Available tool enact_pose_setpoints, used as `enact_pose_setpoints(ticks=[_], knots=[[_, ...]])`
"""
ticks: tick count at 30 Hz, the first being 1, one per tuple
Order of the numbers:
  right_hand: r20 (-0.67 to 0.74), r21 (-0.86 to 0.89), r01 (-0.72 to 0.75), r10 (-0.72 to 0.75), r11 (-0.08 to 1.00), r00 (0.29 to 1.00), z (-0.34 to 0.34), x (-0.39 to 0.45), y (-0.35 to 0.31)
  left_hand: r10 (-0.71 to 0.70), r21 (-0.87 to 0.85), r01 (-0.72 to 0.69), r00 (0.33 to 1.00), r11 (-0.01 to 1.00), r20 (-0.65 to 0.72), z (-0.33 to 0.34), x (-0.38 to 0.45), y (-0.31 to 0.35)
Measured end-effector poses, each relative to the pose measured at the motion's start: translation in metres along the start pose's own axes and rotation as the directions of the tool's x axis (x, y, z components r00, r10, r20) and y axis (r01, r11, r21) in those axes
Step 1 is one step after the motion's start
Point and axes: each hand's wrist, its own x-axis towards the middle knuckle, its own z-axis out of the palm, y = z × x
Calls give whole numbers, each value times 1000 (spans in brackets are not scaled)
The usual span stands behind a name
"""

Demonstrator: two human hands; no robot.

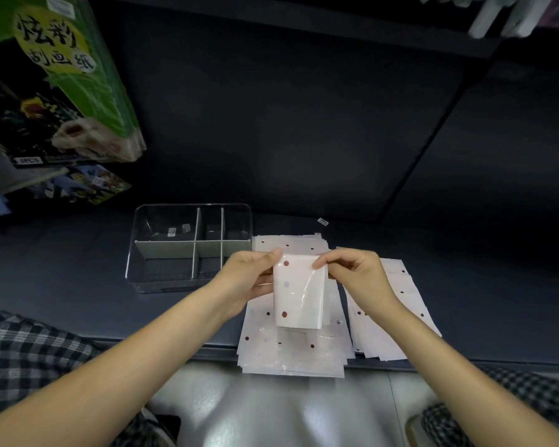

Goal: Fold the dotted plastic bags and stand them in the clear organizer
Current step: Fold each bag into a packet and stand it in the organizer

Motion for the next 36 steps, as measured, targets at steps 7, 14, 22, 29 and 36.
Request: enact_pose_setpoints(ticks=[7, 14, 22, 29, 36], knots=[[108, -235, 8, 18, 972, 994, 4, 11, -15, 509, 530, -429, 861, 731, -5, 2, -6, -1], [181, -478, 57, 34, 876, 983, 24, 22, -28, 711, 683, -575, 694, 449, 117, -14, -10, -1], [211, -494, 96, 12, 864, 977, 36, 42, -25, 495, 401, -431, 866, 809, -67, -56, -7, 9], [138, -432, 11, 55, 902, 989, 56, 56, -14, 278, 421, -240, 960, 875, -30, -102, 11, -4], [278, -619, 76, 128, 781, 952, 93, 89, -2, 371, 624, -235, 924, 745, -96, -133, 50, -20]])
